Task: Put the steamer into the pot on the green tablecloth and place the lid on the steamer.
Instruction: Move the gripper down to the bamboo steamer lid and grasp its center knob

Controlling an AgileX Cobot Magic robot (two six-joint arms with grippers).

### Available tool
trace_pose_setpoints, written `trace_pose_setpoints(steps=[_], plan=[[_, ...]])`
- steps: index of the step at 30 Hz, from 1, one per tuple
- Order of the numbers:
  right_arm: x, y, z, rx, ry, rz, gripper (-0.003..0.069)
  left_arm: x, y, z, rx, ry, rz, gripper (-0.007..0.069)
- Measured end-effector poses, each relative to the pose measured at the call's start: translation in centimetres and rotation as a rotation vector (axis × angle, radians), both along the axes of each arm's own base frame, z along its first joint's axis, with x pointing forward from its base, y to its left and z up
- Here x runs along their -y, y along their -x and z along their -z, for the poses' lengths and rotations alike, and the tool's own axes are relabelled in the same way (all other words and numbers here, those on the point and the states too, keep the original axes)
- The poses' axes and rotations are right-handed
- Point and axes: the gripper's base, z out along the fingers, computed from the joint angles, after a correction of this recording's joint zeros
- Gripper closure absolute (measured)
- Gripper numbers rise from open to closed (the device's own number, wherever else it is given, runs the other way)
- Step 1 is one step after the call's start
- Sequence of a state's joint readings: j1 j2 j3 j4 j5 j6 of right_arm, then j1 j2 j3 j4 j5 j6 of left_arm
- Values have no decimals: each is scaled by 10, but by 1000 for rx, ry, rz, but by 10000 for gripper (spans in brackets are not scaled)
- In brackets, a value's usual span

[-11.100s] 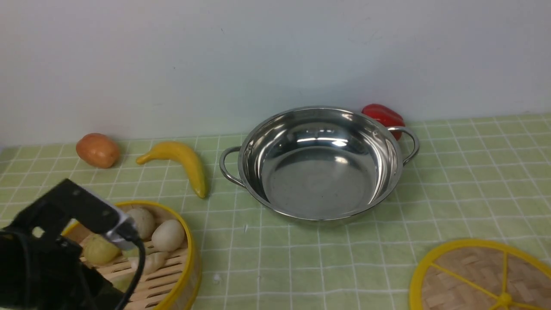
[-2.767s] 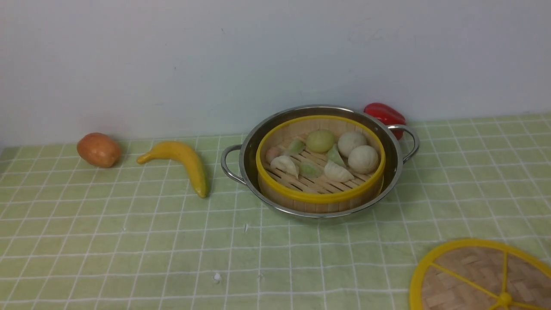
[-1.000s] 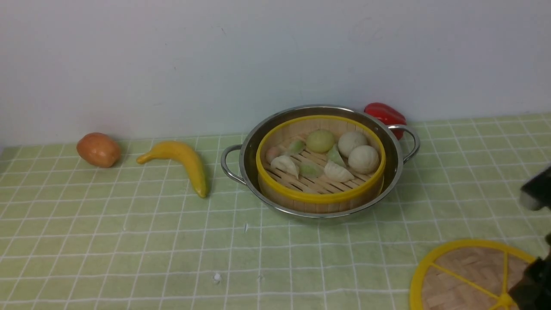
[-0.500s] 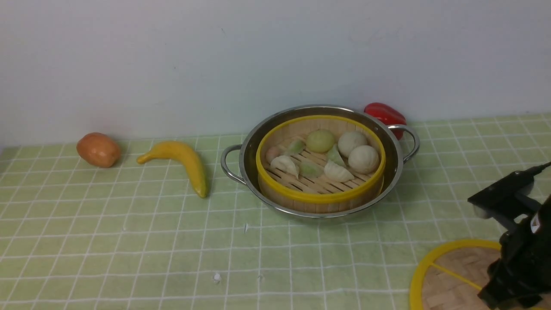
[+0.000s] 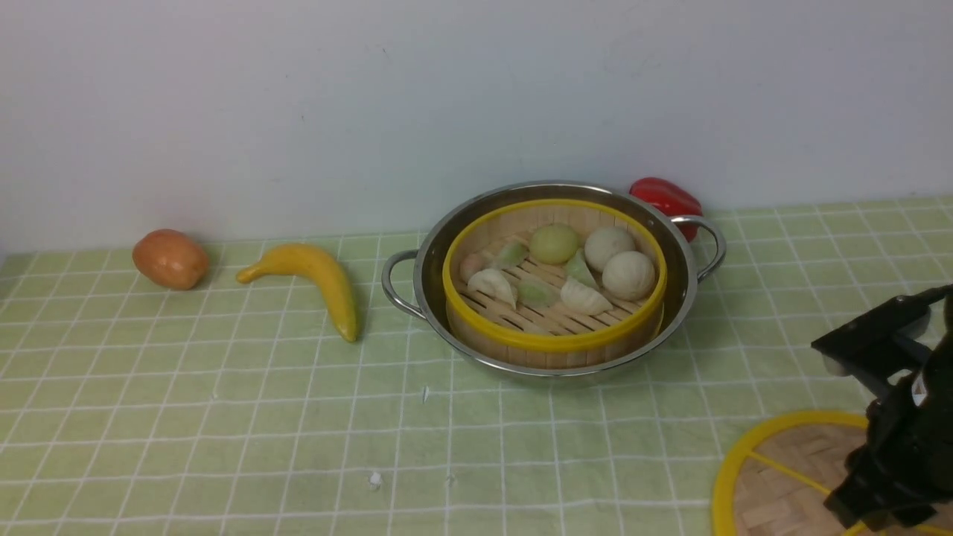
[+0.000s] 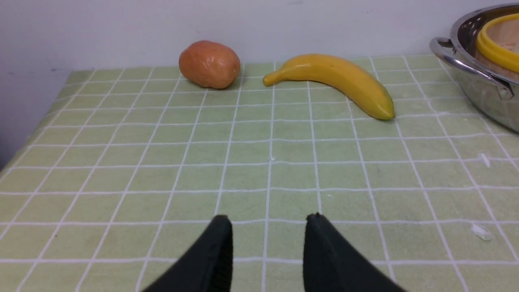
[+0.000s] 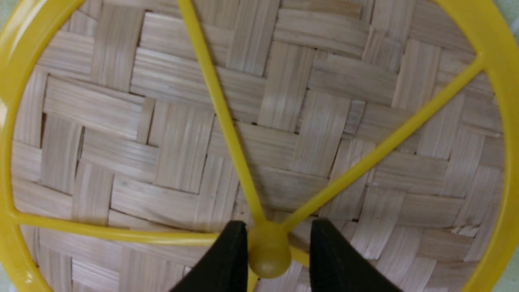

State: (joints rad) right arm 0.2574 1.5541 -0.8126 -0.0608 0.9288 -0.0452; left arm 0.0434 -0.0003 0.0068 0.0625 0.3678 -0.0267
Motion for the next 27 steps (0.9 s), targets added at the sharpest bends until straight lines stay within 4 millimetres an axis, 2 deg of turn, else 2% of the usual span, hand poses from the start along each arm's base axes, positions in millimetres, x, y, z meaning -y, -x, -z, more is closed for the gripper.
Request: trace_pose_setpoints(steps=[17,27], plan=[[0,0,0,4,-6,33,431,0,0,0,0,0,0,382],[-2,-6,13,-48,5,43,435,0,0,0,0,0,0,382]])
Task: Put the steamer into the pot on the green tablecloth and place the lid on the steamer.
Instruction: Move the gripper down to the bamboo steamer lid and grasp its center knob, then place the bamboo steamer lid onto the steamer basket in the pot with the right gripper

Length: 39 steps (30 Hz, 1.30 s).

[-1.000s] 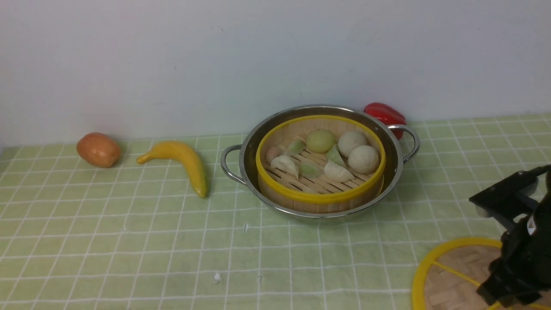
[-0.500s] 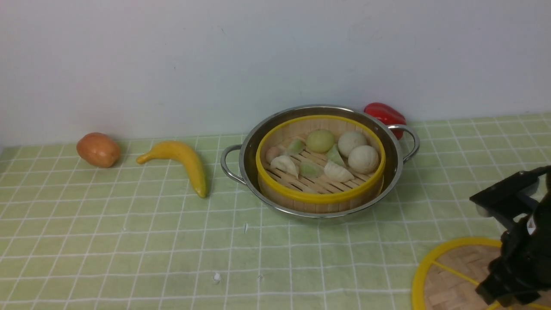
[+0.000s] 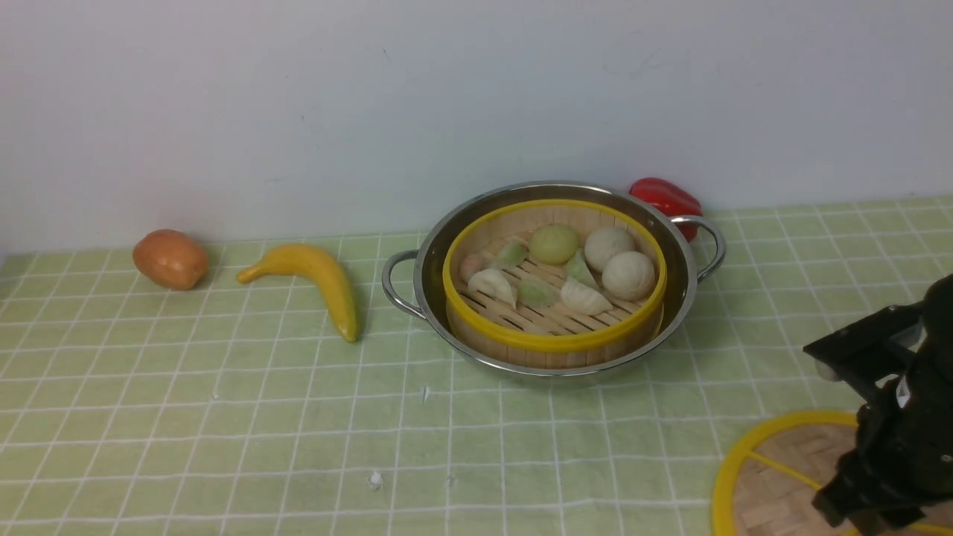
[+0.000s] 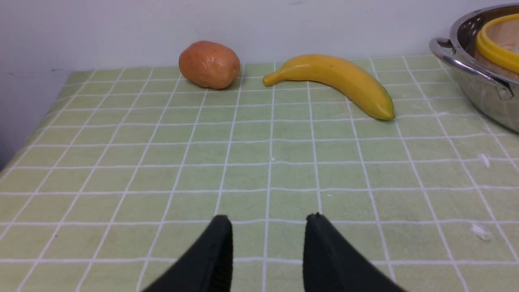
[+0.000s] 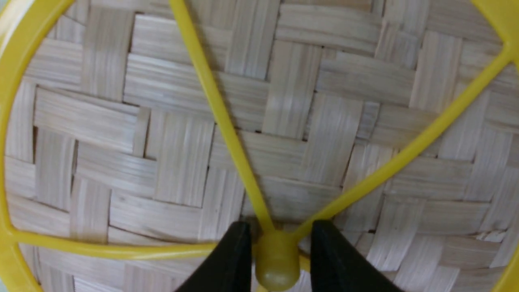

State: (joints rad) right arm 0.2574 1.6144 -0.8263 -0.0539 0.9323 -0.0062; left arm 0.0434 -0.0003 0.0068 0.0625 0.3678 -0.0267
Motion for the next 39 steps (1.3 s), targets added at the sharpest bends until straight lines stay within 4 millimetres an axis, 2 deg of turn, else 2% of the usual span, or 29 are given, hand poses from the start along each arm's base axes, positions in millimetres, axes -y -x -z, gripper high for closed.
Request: trace_pose_setpoints(steps=[2,5,9,15,17,18,22,23,25,32,35,37,39], plan=[[0,0,0,0,0,6,442,0,0,0,0,0,0,382],[0,0,-1,-9,1,8,511,0,0,0,0,0,0,382],[0,2,0,-23,5,9,511,0,0,0,0,0,0,382],[5,8,-15,9,27,15,511,0,0,0,0,0,0,382],[6,12,-23,35,24,18,511,0,0,0,0,0,0,382],[8,16,-36,80,15,20,511,0,0,0,0,0,0,382],[10,27,-65,203,-16,3,511,0,0,0,0,0,0,382],[10,27,-66,213,-19,-2,511,0,0,0,0,0,0,382],[8,28,-80,319,-77,-27,511,0,0,0,0,0,0,382],[-8,12,-95,516,-232,-123,511,0,0,0,0,0,0,382],[-16,-4,-109,558,-259,-170,511,0,0,0,0,0,0,382],[-23,-22,-128,607,-289,-194,511,0,0,0,0,0,0,382],[-27,-31,-134,617,-300,-209,511,0,0,0,0,0,0,382]])
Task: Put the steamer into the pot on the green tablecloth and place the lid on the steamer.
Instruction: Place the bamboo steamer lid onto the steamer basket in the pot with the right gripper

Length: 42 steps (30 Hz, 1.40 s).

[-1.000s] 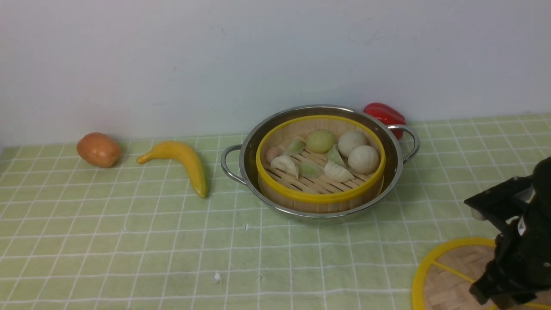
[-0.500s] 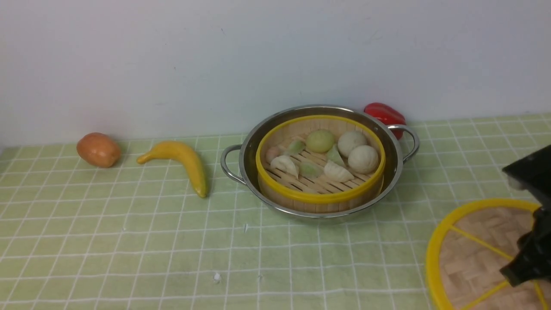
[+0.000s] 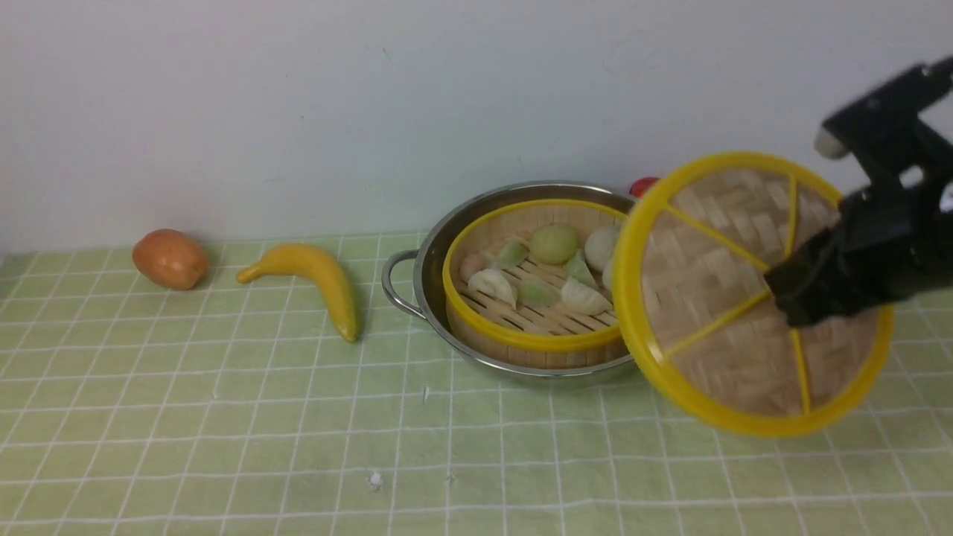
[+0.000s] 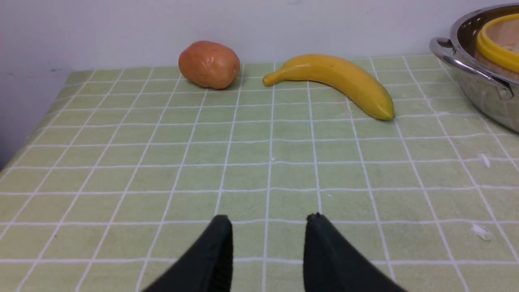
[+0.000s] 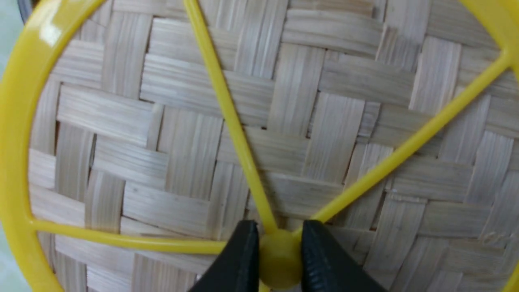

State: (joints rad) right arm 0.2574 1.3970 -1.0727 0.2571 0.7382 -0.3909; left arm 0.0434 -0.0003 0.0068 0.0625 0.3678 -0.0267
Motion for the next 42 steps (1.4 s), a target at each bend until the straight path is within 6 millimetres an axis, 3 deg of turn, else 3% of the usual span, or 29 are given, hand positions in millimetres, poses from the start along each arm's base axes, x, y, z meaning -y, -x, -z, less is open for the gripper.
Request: trace_pose_setpoints(steps=[1,7,12,18,26,36,42], plan=[[-6,-15,-11,13,-9,-28,511,0,0,0,0,0,0,382],[-33,-53,-28,-2,-16,-140,511,0,0,0,0,0,0,382],[-78,-86,-20,-21,32,-269,511,0,0,0,0,0,0,382],[-106,-109,-1,-43,80,-328,511,0,0,0,0,0,0,382],[-114,-129,23,-62,110,-333,511,0,0,0,0,0,0,382],[-116,-135,23,0,112,-334,511,0,0,0,0,0,0,382],[-117,-139,33,-7,115,-332,511,0,0,0,0,0,0,382]])
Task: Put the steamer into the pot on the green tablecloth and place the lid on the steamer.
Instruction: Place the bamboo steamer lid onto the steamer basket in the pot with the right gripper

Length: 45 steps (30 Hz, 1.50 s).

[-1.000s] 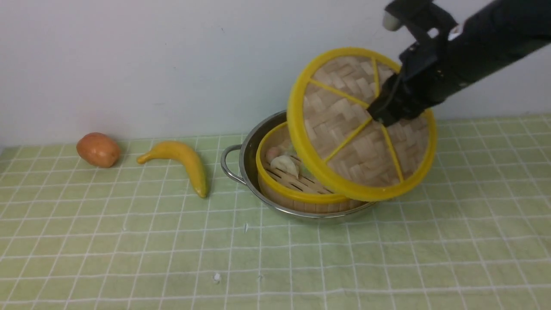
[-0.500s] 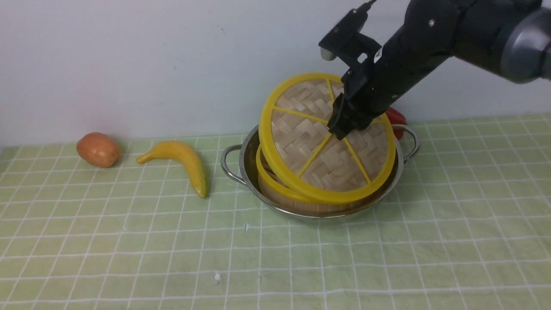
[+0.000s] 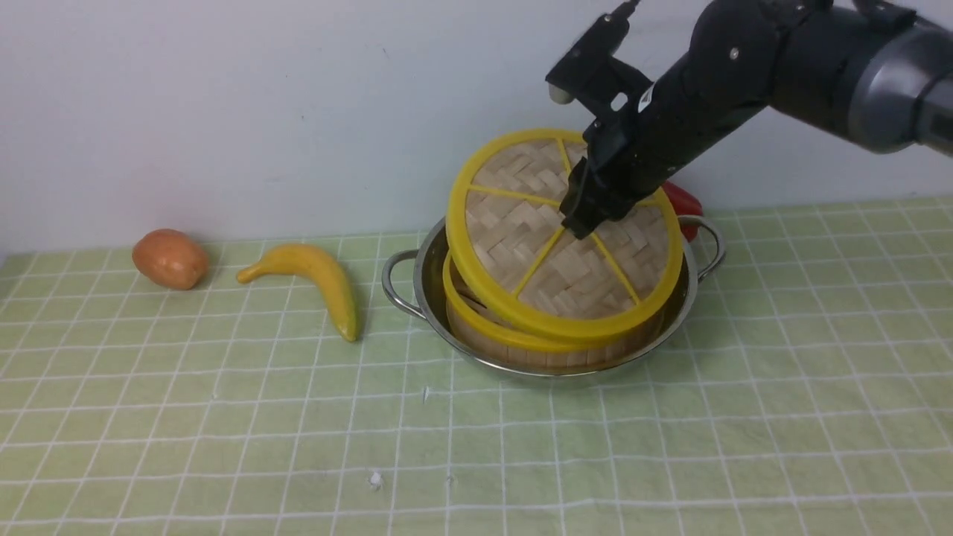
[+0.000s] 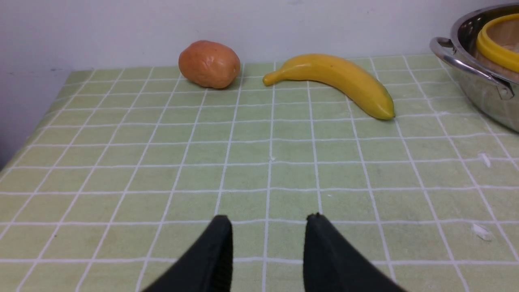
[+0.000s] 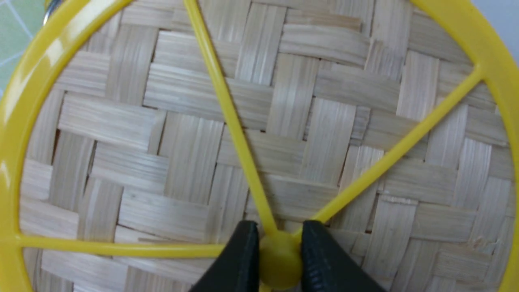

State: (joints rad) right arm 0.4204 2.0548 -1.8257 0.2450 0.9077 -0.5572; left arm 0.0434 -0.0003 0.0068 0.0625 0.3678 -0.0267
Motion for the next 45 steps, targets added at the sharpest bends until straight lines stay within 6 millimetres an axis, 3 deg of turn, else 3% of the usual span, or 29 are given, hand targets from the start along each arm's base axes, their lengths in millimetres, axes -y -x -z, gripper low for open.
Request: trace_pose_setpoints(steps=[9,25,45], plan=[[-7,-8,18,28,17,-28,512,0,0,0,0,0,0,382],[-9,-9,15,59,0,-44,512,0,0,0,0,0,0,382],[-12,-14,27,61,-12,-50,512,0,0,0,0,0,0,382]])
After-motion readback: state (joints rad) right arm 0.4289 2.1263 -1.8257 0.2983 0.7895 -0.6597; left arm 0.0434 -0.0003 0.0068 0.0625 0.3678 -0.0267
